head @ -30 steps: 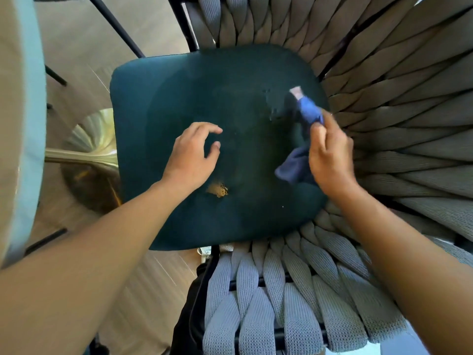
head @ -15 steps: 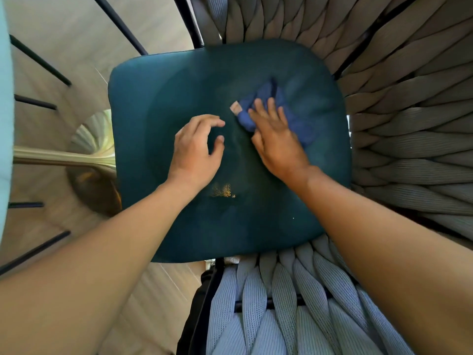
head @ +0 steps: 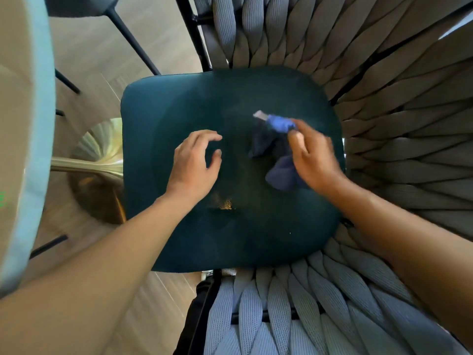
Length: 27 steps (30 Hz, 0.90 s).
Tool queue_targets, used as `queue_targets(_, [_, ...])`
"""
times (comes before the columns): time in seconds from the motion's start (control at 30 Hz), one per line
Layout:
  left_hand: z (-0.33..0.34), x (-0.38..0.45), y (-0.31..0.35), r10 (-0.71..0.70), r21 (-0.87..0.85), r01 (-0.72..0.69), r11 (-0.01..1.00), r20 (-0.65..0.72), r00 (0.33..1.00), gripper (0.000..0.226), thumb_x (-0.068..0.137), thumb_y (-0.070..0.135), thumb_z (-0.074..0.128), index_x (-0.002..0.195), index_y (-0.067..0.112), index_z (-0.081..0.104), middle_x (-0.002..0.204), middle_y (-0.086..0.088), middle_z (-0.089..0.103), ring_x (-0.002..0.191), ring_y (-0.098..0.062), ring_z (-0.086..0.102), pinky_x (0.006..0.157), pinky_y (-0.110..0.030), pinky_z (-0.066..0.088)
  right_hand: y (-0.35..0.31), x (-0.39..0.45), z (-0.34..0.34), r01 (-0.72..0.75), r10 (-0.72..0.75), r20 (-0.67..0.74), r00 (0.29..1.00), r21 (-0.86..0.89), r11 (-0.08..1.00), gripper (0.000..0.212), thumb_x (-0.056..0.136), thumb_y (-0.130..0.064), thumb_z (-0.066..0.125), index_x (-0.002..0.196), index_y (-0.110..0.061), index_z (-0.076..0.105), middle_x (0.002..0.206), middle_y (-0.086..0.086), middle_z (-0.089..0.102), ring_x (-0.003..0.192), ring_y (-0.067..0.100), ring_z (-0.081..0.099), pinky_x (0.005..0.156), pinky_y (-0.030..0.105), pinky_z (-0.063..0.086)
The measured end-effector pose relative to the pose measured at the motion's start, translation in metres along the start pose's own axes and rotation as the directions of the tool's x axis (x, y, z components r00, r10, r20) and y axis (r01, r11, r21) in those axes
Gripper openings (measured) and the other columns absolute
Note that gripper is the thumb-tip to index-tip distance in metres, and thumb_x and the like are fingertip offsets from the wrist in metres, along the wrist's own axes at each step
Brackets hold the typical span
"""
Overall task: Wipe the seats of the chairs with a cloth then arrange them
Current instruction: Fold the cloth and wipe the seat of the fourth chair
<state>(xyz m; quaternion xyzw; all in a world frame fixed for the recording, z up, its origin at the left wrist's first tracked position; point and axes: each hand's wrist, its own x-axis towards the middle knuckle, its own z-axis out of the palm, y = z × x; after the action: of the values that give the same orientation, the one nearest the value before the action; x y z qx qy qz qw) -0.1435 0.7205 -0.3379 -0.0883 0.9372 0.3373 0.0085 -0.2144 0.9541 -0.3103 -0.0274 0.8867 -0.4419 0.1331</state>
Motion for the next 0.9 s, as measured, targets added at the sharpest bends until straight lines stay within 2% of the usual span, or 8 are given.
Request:
queue_targets(0.1, [0.001,-0.003,-0.007,-0.03,-0.014,0.029,0.999,-0.014,0.999,0.026,0.095,0.015,0.061,0.121,0.019,0.063,0.129,0.006,0.059,0.122,-0.012,0.052,0.111,-0.042,0.037,-0.001,0.052,0.003,-0.078,0.073,-0.169,0.983,-0.023,0.997,0.042,0.099,-0.024,0.037,0.134,-0.016,0.059,0.116,0.015,0.068,0.102,0.019,0.06,0.086,0.03,0.044])
queue_targets(0.2, [0.001,-0.006,-0.015,-0.046,-0.029,0.045,0.999,-0.05,0.998,0.026,0.095,0.014,0.061,0.12,0.018,0.063,0.128,0.006,0.059,0.122,-0.012,0.053,0.11,-0.045,0.038,0.008,0.084,0.037,-0.019,0.02,0.001,1.0,-0.251,0.968,0.051,0.104,-0.022,0.032,0.153,-0.009,0.039,0.159,0.02,0.036,0.145,0.038,0.035,0.116,0.041,0.028])
queue_targets(0.43, [-0.005,-0.015,-0.029,-0.098,-0.03,0.095,0.995,-0.13,0.987,0.024,0.094,0.014,0.061,0.118,0.015,0.063,0.125,0.0,0.061,0.121,-0.019,0.056,0.105,-0.051,0.042,0.005,0.052,0.095,0.572,-0.419,0.453,0.787,-0.28,0.771,0.054,0.096,-0.022,0.034,0.136,0.007,0.056,0.149,0.026,0.047,0.142,0.046,0.039,0.121,0.049,0.025])
queue_targets(0.6, [-0.018,-0.022,-0.029,-0.136,0.017,0.14,0.99,-0.132,0.982,0.025,0.094,0.015,0.061,0.119,0.016,0.062,0.125,-0.001,0.061,0.121,-0.018,0.055,0.107,-0.047,0.04,0.006,0.007,0.091,0.709,-0.443,0.697,0.564,-0.132,0.693,0.055,0.096,-0.027,0.034,0.135,0.001,0.06,0.149,0.019,0.051,0.142,0.034,0.043,0.122,0.041,0.023])
queue_targets(0.7, [-0.024,-0.026,-0.027,-0.146,0.038,0.151,0.988,-0.111,0.983,0.025,0.095,0.016,0.06,0.12,0.017,0.062,0.126,0.0,0.06,0.122,-0.017,0.054,0.11,-0.044,0.038,-0.004,-0.006,0.066,0.501,-0.336,0.666,0.666,-0.064,0.863,0.051,0.095,-0.032,0.033,0.133,-0.018,0.064,0.138,-0.006,0.064,0.13,0.014,0.057,0.112,0.034,0.042])
queue_targets(0.77, [-0.025,-0.031,-0.027,-0.154,0.035,0.158,0.987,-0.105,0.983,0.025,0.096,0.017,0.06,0.121,0.019,0.062,0.127,0.002,0.059,0.122,-0.015,0.053,0.11,-0.043,0.036,-0.014,-0.007,0.044,0.249,-0.209,0.486,0.849,-0.019,0.968,0.034,0.095,-0.019,0.04,0.106,-0.029,0.071,0.093,-0.035,0.07,0.088,-0.013,0.063,0.08,0.017,0.048])
queue_targets(0.83, [-0.026,-0.038,-0.028,-0.167,0.028,0.171,0.985,-0.107,0.98,0.025,0.096,0.017,0.06,0.121,0.019,0.062,0.128,0.004,0.059,0.123,-0.015,0.053,0.111,-0.04,0.036,-0.022,0.003,0.028,0.014,-0.036,0.189,0.981,0.12,0.993,0.035,0.096,-0.008,0.041,0.076,-0.031,0.058,0.065,-0.032,0.06,0.068,-0.015,0.052,0.068,0.013,0.041])
queue_targets(0.9, [-0.025,-0.046,-0.029,-0.175,0.028,0.179,0.983,-0.113,0.978,0.025,0.096,0.017,0.06,0.121,0.02,0.062,0.128,0.004,0.059,0.123,-0.014,0.053,0.11,-0.039,0.035,-0.027,0.02,0.02,-0.092,0.104,-0.041,0.994,0.225,0.97,0.032,0.098,-0.016,0.041,0.072,-0.026,0.055,0.065,-0.02,0.057,0.069,-0.006,0.049,0.07,0.02,0.04])
